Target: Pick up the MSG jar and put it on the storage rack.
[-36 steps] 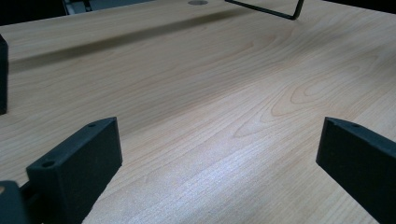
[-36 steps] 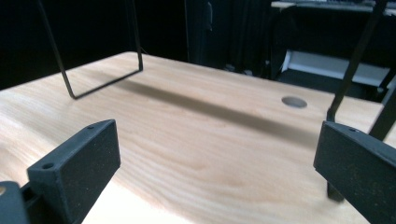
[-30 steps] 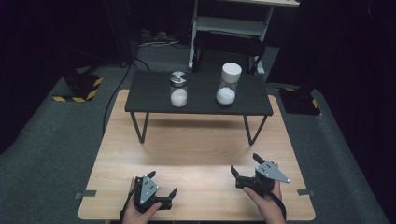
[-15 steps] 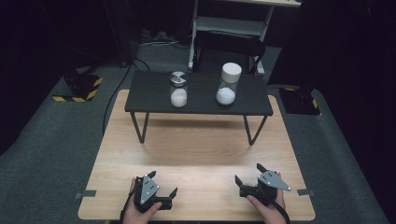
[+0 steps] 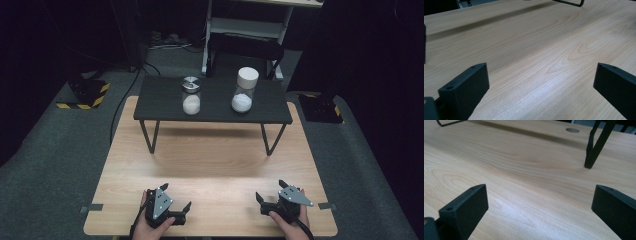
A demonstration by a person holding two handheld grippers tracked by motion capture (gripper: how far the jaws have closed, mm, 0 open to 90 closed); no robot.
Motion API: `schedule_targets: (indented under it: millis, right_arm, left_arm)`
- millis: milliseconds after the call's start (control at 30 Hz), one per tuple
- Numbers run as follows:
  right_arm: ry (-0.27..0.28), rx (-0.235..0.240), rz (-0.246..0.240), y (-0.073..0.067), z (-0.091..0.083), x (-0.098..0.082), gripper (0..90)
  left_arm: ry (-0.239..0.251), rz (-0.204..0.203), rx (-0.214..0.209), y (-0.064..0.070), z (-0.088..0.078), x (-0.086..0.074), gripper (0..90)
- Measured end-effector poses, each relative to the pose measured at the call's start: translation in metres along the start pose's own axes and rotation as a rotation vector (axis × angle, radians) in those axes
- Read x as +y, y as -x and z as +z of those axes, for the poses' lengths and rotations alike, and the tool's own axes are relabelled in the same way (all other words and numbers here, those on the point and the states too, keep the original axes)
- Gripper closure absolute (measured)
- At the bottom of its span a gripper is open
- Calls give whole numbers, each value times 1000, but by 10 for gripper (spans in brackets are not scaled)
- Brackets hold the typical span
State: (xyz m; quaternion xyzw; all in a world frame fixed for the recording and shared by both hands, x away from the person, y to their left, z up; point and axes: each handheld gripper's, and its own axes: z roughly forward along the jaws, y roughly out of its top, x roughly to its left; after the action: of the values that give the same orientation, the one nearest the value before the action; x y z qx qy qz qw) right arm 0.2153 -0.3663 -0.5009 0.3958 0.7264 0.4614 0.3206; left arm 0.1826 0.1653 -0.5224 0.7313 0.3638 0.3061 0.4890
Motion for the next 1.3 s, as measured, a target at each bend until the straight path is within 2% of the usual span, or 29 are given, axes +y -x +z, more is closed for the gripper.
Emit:
schedule_targets:
  millis: [133,933,1300]
  right_arm:
    - [-11,3,1,1,1,-2,1]
    - [-18,-3,2,-1,-1,-4,2]
    - [-18,-6,1,-1,-3,-5,2]
  left_arm:
    - [0,9,0,1,0,0,6]
    - [5,-2,-8,0,-1,-1,6]
    - [-12,-10,-13,-2,2,2,6]
